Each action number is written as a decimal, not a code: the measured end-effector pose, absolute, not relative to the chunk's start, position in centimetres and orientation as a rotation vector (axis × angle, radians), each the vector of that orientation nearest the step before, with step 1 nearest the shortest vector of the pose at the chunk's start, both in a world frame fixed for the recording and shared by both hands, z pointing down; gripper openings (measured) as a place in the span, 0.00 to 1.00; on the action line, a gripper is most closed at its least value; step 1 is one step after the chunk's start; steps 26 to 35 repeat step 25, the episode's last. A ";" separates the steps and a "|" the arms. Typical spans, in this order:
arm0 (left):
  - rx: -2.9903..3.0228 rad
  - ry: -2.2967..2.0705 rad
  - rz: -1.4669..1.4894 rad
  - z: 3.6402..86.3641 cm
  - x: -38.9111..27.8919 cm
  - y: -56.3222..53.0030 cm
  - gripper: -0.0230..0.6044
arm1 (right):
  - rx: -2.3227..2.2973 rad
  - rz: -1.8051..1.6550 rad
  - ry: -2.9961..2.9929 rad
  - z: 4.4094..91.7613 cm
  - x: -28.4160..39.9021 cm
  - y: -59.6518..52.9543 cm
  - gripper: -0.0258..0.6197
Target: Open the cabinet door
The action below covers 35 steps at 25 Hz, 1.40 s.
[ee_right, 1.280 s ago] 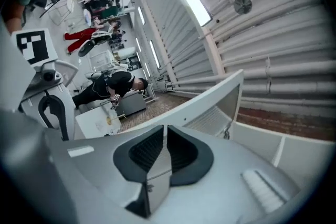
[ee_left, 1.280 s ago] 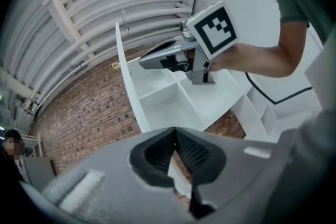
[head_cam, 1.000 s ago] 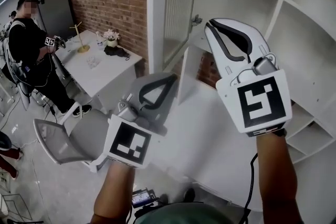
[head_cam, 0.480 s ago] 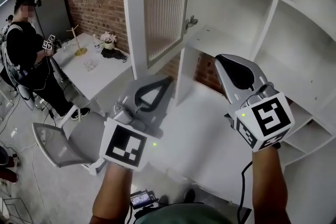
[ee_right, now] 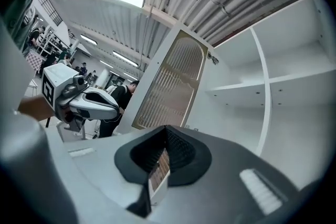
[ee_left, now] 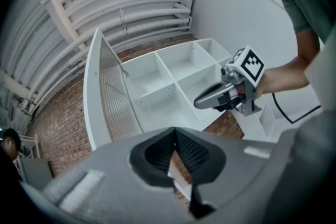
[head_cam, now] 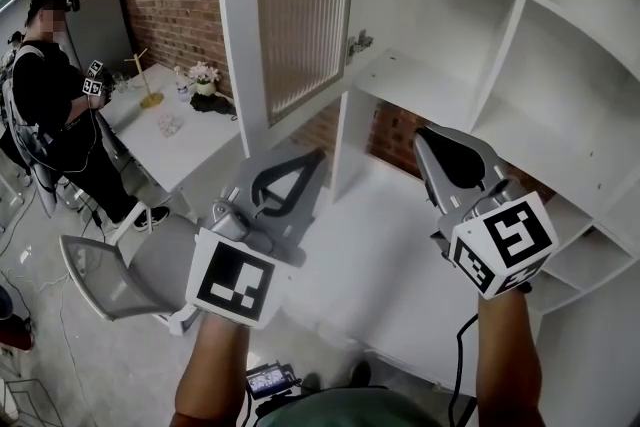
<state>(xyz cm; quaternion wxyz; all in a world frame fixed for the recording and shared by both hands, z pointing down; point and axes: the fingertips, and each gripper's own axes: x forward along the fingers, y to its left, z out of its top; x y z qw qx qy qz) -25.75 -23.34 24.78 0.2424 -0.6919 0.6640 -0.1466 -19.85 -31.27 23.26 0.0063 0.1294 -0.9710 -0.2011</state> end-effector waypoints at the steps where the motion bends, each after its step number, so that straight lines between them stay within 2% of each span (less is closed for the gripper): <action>1: -1.892 1.816 -0.400 24.8 -25.7 -23.4 0.03 | 0.410 -0.640 -3.029 23.3 -19.8 -31.3 0.05; 35: -1.894 1.822 -0.414 25.5 -24.8 -23.1 0.03 | 0.418 -0.624 -3.009 24.7 -18.4 -31.0 0.05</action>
